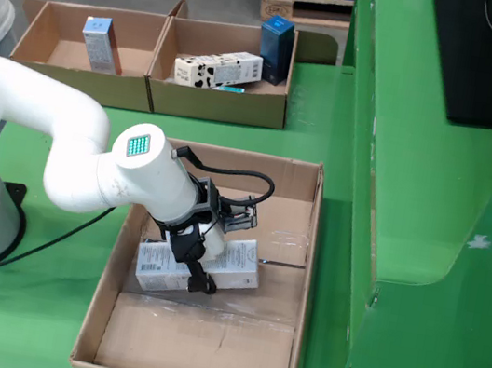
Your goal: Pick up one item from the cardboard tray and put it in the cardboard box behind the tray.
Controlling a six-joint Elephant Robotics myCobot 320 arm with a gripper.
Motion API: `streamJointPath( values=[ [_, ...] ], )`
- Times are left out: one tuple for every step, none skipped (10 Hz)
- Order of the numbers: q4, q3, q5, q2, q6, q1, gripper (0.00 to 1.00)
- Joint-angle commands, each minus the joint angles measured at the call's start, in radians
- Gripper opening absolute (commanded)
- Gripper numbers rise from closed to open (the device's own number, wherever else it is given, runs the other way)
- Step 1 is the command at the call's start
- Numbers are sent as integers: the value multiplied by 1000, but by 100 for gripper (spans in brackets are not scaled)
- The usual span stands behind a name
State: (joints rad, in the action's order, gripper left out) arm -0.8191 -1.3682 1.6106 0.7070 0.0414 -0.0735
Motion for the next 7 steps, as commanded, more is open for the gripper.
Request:
streamJointPath(
  values=[
    [0,52,5,-64,-7,-6,0],
    [14,83,5,-63,-10,-4,0],
    [30,116,3,-60,-12,-4,0],
    [34,133,6,-61,-9,-3,0],
    [52,168,7,-55,-9,-1,0],
    [69,202,8,-53,-10,0,0],
    [83,232,11,-54,-9,3,0]
  ],
)
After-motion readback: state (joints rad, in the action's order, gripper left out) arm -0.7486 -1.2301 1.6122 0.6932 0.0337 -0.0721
